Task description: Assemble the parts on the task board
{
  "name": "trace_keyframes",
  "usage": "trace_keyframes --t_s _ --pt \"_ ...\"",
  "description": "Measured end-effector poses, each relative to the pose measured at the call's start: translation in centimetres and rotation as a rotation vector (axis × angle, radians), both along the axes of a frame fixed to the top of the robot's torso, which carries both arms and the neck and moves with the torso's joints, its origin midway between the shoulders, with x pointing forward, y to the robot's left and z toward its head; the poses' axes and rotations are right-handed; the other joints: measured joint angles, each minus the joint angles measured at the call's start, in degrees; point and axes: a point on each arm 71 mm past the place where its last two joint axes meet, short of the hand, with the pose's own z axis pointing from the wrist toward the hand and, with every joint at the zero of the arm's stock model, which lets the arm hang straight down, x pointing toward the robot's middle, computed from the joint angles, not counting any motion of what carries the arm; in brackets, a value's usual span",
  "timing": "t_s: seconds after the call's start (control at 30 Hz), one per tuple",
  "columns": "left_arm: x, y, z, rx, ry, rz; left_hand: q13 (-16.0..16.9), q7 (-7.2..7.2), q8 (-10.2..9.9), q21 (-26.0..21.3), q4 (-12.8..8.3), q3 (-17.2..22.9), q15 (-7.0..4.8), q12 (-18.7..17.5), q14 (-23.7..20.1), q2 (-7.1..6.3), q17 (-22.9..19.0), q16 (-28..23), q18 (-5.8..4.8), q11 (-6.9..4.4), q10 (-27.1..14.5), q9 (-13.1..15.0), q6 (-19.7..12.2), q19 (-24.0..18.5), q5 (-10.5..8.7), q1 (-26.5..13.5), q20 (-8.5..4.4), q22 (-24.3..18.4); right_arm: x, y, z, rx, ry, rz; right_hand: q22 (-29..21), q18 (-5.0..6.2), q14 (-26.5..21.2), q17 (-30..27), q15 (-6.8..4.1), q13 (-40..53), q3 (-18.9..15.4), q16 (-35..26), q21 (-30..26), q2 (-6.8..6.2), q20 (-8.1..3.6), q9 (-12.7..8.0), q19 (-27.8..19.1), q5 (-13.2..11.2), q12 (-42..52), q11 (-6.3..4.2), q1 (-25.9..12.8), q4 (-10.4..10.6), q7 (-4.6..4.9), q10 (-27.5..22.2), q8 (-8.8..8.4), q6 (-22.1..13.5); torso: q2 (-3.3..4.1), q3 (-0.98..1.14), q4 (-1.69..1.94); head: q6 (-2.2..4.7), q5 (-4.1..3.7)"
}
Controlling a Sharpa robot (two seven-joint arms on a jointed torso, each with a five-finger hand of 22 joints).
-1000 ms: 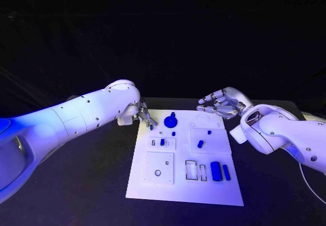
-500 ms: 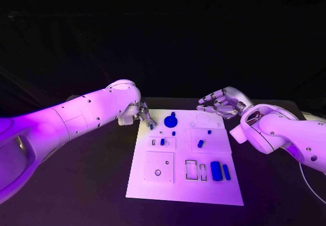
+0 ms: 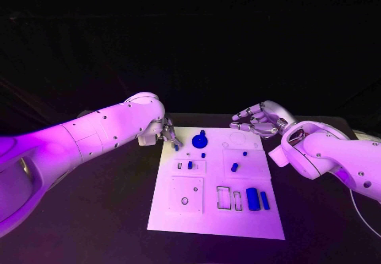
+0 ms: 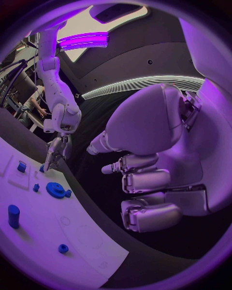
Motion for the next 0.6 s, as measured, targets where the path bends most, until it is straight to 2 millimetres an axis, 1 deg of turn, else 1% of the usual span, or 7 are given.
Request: trace_keyframes --t_s 0.23,0.27,0.37,0.4,0.5,0.6 --pt "-0.01 0.01 -0.06 0.002 0.006 -0.002 0.06 -0.01 0.05 -0.01 0.14 -0.14 -0.01 0.0 0.02 0.0 0.05 0.0 0.0 -0.01 0.01 0.06 0.01 0.0 0.0 0.0 0.0 0.0 -0.01 0.01 0.0 0.0 0.0 0.001 0.0 0.0 0.0 0.0 0.0 0.0 0.0 0.0 0.0 0.0 0.0 0.0 0.0 0.0 0.0 0.0 0.0 0.0 0.0 0.0 0.0 0.0 0.01 -0.01 0.0 -0.09 0.01" --pt "-0.02 0.01 -0.07 0.002 0.007 -0.002 0.08 -0.19 0.23 -0.01 0.14 -0.14 -0.17 0.0 0.18 -0.02 0.05 0.0 0.0 -0.12 0.12 0.12 0.2 0.0 0.0 0.02 0.0 0.0 -0.01 0.02 0.0 0.0 0.0 0.001 0.0 0.0 0.0 0.0 0.0 0.0 0.0 0.0 0.0 0.0 0.0 0.02 0.0 0.0 0.0 0.0 0.0 0.0 0.0 0.0 0.0 0.0 0.01 -0.01 0.0 -0.12 0.01" --pt "-0.03 0.0 -0.1 0.002 0.009 -0.003 0.09 -0.2 0.23 -0.01 -0.23 0.23 -0.4 0.0 -0.01 -0.67 0.04 0.0 0.01 -0.21 0.21 0.22 0.2 -0.21 0.0 0.67 -0.2 0.0 -0.02 0.03 0.0 0.0 0.0 0.001 0.0 0.0 0.0 -0.01 0.0 0.0 0.0 0.0 0.0 0.0 0.0 0.04 0.0 0.0 0.0 0.0 0.0 0.0 0.0 0.0 0.0 0.0 0.01 0.0 0.0 -0.15 0.01" --pt "-0.03 0.0 -0.1 0.002 0.01 -0.003 0.1 -0.2 0.23 -0.01 -0.36 0.37 -0.4 0.0 -0.01 -0.52 0.05 0.0 0.01 -0.21 0.21 0.27 0.2 -0.2 0.0 0.86 -0.22 0.0 -0.02 0.03 0.0 0.0 0.0 0.001 0.0 0.0 0.0 -0.01 0.0 0.0 0.0 0.0 0.0 0.0 0.0 0.05 0.0 0.0 0.0 0.0 0.0 0.0 0.0 0.0 0.0 0.0 0.01 0.0 0.0 -0.16 0.01" --pt "-0.05 -0.02 -0.14 0.001 0.011 -0.003 0.16 -0.33 0.23 -0.01 -1.75 1.76 -0.4 0.0 -0.01 -0.5 0.04 0.0 0.01 -0.35 0.35 0.34 0.06 0.0 -0.22 3.13 -0.42 0.0 -0.03 0.05 0.01 0.0 0.0 0.002 -0.01 0.0 0.0 -0.01 0.0 0.0 0.0 0.0 0.0 0.0 0.0 0.04 0.0 0.0 0.0 0.0 0.0 0.0 0.0 0.0 0.0 0.0 0.0 0.02 0.01 -0.19 0.01" --pt "-0.05 -0.04 -0.14 -0.002 0.011 -0.003 0.17 -0.51 0.19 -0.01 -3.94 4.33 -0.72 -0.02 0.07 -0.17 0.04 0.0 0.02 -0.49 0.48 0.3 -0.36 -0.15 -2.03 5.56 -0.57 0.0 -0.04 0.07 0.01 0.001 0.001 0.003 -0.01 0.0 0.0 -0.01 0.0 0.0 0.0 0.0 0.0 0.0 0.0 0.04 0.0 0.0 0.0 0.0 0.0 0.0 0.0 0.0 0.0 0.0 0.0 0.02 0.0 -0.23 0.04"
